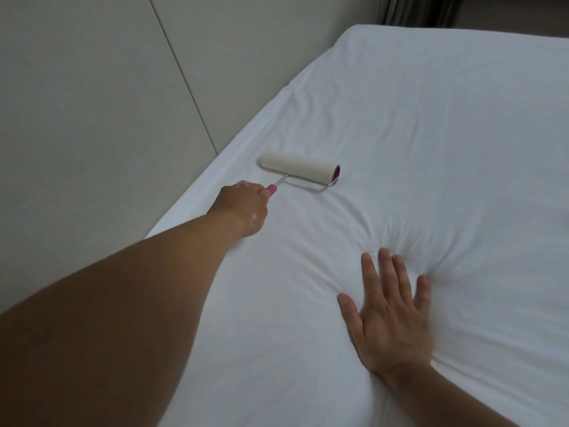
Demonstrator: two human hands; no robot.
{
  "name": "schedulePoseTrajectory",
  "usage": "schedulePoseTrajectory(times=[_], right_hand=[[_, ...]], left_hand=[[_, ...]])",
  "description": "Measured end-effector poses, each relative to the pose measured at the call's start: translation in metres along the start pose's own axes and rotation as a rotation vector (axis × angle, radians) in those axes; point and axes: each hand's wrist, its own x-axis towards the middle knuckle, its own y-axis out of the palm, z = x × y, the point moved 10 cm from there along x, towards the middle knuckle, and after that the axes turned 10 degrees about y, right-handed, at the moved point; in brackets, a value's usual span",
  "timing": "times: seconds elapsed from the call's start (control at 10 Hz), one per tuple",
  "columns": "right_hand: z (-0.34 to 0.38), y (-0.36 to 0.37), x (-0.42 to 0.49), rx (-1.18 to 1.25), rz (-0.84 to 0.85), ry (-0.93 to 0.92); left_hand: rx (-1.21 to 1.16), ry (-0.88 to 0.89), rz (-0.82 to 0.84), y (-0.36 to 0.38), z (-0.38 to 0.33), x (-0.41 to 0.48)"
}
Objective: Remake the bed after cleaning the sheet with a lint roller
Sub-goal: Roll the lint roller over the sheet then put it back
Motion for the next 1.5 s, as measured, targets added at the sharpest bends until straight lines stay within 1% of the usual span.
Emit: schedulePoseTrajectory(times=[0.1,0.2,0.3,0.4,0.5,0.6,0.7,0.8,0.9,1.0,1.1,1.2,1.3,1.4,1.5], right_hand=[[0.001,-0.001,0.000,0.006,-0.004,-0.004],[0.001,-0.003,-0.001,0.008,-0.003,-0.004],[0.000,-0.004,-0.001,0.007,0.000,0.003],[0.001,-0.004,-0.001,-0.013,0.006,0.010],[0.001,-0.003,-0.002,-0.033,0.005,0.006],[-0.001,-0.003,-0.003,-0.040,-0.027,0.005],[-0.002,0.002,-0.002,-0.037,-0.039,0.005],[-0.004,0.005,-0.001,-0.023,-0.042,0.012],[-0.003,0.006,-0.002,-0.020,-0.038,0.008],[-0.004,0.003,-0.002,-0.007,-0.038,0.009],[-0.004,0.002,-0.003,-0.007,-0.027,0.013],[-0.003,0.001,-0.003,0.018,-0.028,0.022],[-0.002,-0.002,-0.004,0.027,-0.043,0.018],[-0.001,-0.005,-0.005,0.023,-0.063,0.010],[0.000,-0.006,-0.006,0.006,-0.072,0.012]], left_hand=[[-0.045,0.002,0.002,-0.002,0.022,-0.032],[-0.030,0.031,-0.006,-0.009,0.055,-0.095],[-0.056,-0.011,-0.009,-0.013,0.087,-0.179],[-0.067,-0.099,0.012,-0.022,0.103,-0.223],[-0.014,-0.047,0.030,-0.023,0.089,-0.183],[0.066,0.035,0.031,-0.018,0.051,-0.096],[0.063,-0.012,0.008,-0.016,0.024,-0.026],[0.125,-0.024,0.058,-0.012,0.020,0.002],[0.076,0.023,0.046,-0.011,0.043,-0.018],[0.023,0.077,-0.015,-0.013,0.080,-0.080],[-0.050,0.091,-0.062,-0.014,0.124,-0.176],[-0.049,-0.032,-0.018,-0.011,0.181,-0.274],[0.003,-0.111,0.033,-0.010,0.225,-0.346],[-0.005,-0.100,0.016,-0.018,0.205,-0.336],[0.023,0.010,-0.001,-0.012,0.168,-0.272]])
